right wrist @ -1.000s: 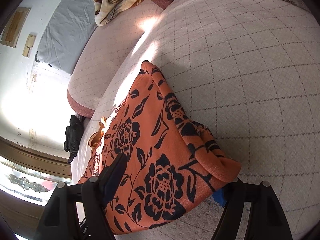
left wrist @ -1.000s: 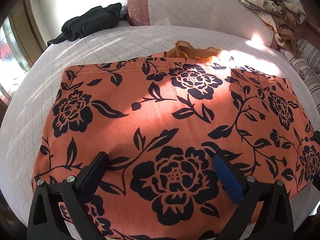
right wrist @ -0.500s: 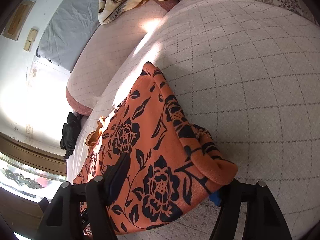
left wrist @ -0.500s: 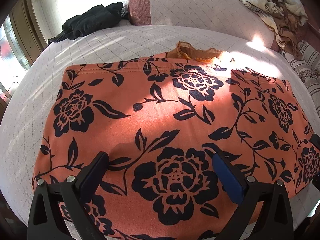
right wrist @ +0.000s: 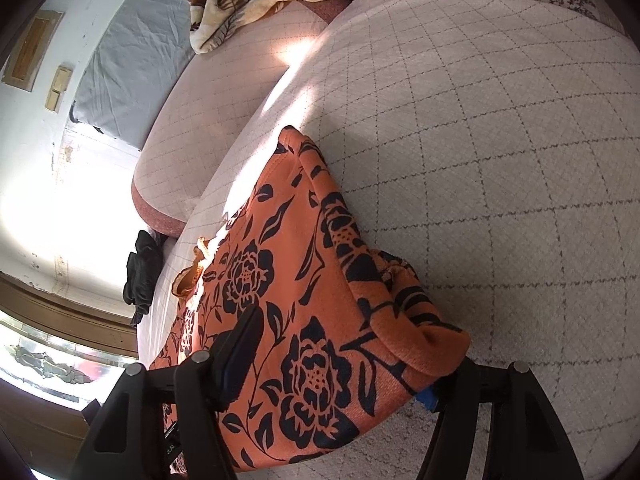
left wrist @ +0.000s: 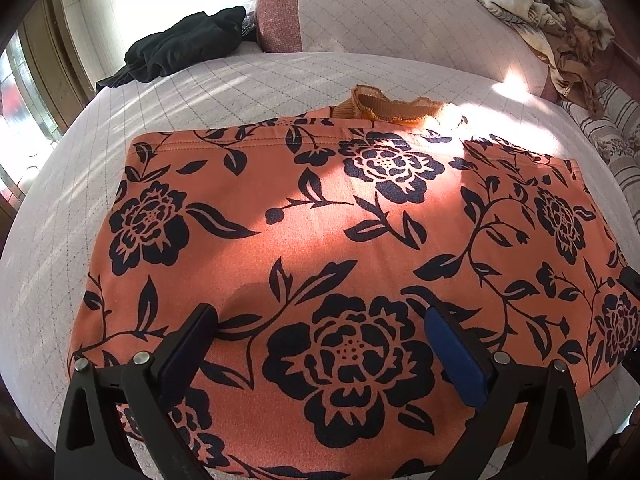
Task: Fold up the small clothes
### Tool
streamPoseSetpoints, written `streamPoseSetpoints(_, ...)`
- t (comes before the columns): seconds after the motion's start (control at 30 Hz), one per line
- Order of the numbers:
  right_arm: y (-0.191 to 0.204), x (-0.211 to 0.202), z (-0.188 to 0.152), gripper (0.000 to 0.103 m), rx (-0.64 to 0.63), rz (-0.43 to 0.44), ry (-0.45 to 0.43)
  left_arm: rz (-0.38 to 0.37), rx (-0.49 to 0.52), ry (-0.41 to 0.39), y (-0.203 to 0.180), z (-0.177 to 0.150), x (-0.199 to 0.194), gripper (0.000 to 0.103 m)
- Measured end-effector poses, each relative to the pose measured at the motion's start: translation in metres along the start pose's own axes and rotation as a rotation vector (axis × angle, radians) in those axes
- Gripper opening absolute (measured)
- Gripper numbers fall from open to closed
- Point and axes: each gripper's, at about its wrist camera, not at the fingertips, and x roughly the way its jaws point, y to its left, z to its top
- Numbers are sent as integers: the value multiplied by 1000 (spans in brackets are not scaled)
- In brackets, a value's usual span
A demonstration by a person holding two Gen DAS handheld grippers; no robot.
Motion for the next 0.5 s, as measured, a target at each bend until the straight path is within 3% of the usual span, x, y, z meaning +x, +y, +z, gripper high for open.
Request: streamPoseSetpoints(0.5,0,2,2,69,2,-4,-4,6,33,-10,-6,-2,7,103)
